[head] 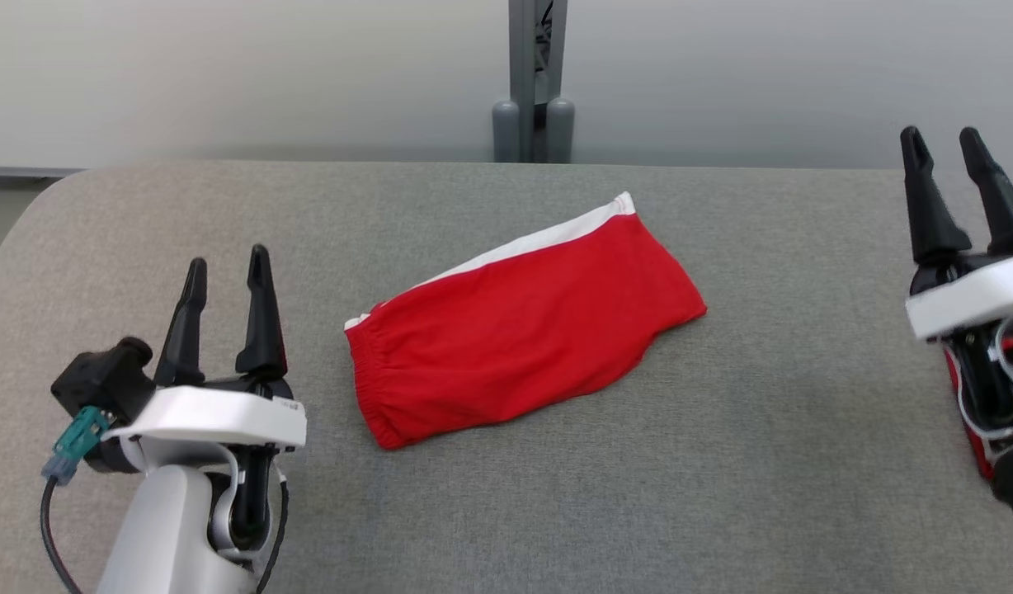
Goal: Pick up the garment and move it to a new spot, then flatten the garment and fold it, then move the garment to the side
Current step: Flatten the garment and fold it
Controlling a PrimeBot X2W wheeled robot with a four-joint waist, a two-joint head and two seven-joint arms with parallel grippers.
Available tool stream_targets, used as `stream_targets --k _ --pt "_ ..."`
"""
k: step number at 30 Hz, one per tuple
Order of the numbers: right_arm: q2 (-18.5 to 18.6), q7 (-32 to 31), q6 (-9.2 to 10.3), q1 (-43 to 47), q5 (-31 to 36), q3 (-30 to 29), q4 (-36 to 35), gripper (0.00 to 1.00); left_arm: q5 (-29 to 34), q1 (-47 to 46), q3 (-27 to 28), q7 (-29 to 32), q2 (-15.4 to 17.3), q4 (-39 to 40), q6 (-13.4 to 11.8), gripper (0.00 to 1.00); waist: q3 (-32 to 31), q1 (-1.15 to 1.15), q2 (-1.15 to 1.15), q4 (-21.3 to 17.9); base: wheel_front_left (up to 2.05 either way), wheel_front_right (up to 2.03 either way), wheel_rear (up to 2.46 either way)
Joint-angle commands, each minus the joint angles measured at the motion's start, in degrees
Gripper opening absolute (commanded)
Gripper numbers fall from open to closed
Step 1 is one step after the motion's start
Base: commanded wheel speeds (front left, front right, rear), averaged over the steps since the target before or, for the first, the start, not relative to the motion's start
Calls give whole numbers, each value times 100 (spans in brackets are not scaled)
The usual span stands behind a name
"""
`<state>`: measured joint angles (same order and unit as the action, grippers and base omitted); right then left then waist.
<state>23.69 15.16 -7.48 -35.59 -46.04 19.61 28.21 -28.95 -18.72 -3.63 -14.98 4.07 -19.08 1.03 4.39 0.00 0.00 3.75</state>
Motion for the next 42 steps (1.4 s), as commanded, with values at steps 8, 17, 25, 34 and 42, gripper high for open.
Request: stream_targets --k 8,17,25,34,42 --pt "-1002 4 -3 1651 1872 -1216 -987 100 775 982 501 -14 -104 417 111 100 -366 0 0 -471 0 0 0" --pt "-1589 5 -3 2457 1822 -1264 -846 100 640 1729 382 -14 -102 420 -203 100 -439 0 0 -662 0 0 0" --pt "-1607 5 -3 2525 1691 -1178 -644 100 701 1786 100 -14 -103 399 -250 100 -449 0 0 -612 0 0 0" --pt "-1563 6 -3 2510 1608 -982 -516 100 755 1695 -78 -15 -104 358 -269 100 -415 0 0 -452 0 0 0" --pt "-1520 -467 -3 2023 57 -59 208 100 688 1670 -231 -15 -104 301 -284 100 -313 0 0 -241 0 0 0"
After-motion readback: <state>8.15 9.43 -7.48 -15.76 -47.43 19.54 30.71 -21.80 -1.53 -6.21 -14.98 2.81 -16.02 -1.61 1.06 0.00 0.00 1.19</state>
